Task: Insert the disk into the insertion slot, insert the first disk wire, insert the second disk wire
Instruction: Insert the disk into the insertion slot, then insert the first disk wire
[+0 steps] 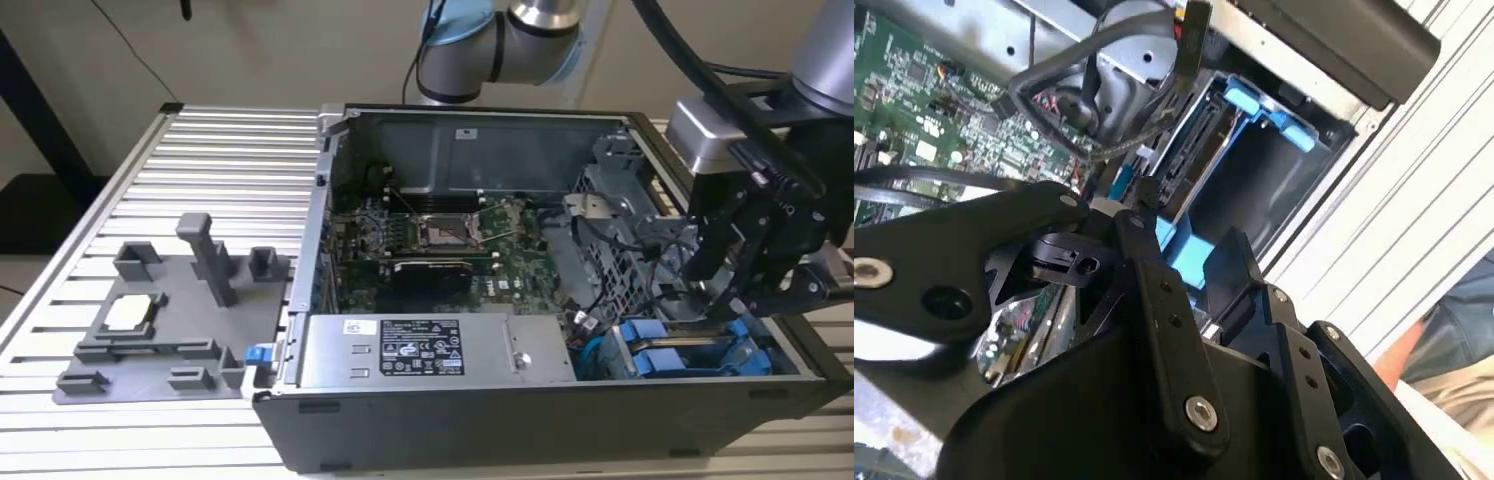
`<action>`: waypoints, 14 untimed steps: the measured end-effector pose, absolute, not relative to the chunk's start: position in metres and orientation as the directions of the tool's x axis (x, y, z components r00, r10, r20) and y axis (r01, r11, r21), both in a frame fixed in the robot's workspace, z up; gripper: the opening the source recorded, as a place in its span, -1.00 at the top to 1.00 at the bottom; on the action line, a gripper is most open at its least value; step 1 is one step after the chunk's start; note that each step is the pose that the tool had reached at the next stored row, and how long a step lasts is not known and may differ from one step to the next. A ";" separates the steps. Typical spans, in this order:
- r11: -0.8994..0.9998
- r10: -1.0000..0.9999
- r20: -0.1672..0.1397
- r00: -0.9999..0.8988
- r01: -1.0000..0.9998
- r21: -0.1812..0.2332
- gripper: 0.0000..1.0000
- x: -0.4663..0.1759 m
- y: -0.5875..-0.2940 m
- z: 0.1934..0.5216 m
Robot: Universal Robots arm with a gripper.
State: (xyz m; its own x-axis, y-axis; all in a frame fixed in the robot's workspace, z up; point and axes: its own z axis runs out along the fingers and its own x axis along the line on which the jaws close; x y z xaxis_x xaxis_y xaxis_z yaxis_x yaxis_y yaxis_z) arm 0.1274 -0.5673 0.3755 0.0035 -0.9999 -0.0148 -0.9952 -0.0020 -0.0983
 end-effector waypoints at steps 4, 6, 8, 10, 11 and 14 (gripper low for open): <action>0.002 -0.998 -0.062 0.006 -0.991 -0.136 0.07 0.127 -0.567 0.375; 0.006 -0.996 -0.091 0.007 -0.990 -0.141 0.07 0.128 -0.567 0.375; 0.007 -0.994 -0.105 0.008 -0.990 -0.142 0.07 0.128 -0.567 0.375; 0.004 -0.994 -0.106 0.011 -0.990 -0.141 0.07 0.130 -0.567 0.375; 0.000 -0.994 -0.106 0.015 -0.990 -0.140 0.07 0.132 -0.567 0.375; -0.014 -0.994 -0.106 0.028 -0.991 -0.137 0.07 0.136 -0.567 0.375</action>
